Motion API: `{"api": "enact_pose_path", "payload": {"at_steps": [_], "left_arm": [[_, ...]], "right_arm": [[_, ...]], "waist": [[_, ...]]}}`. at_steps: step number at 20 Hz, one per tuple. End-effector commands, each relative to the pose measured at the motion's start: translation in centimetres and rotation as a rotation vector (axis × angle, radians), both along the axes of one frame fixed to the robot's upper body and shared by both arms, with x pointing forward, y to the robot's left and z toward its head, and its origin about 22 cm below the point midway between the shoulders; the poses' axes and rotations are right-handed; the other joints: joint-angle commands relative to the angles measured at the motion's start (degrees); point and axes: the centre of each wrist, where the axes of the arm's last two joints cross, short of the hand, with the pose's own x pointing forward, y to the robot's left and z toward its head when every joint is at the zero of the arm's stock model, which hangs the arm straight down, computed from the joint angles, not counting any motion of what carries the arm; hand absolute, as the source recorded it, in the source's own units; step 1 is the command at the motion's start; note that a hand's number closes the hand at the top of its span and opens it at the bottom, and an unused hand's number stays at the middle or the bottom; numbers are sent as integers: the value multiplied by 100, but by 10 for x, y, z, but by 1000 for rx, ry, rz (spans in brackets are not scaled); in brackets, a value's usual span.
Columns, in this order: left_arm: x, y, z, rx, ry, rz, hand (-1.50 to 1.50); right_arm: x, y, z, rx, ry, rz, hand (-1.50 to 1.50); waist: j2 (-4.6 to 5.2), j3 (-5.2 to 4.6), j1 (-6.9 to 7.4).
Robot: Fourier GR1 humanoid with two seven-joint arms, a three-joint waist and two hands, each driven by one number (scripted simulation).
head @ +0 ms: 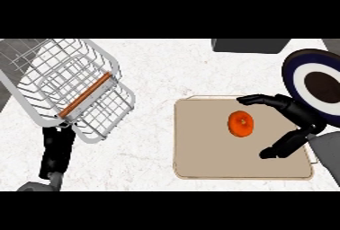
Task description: Pick the squash from the tray and place it in the plate
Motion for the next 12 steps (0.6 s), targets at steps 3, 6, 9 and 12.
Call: {"api": "enact_pose_path", "payload": {"at_steps": [3,6,9,12], "left_arm": [[16,-42,6,-60,-81,-88,0],[10,-39,17,-48,-67,-106,0],[7,-22,14,-56,-70,-109,0],[11,-43,12,-54,-75,-109,0]], "right_arm": [[23,-17,28,-273,-199,81,-150],[32,16,35,-408,-235,108,-150],[43,-4,51,-535,-184,131,-150],[47,25,44,-688,-128,217,-150]], "waist": [[-19,-5,-88],[-80,-10,-99],[-71,-16,-92],[-68,-20,-109]]}}
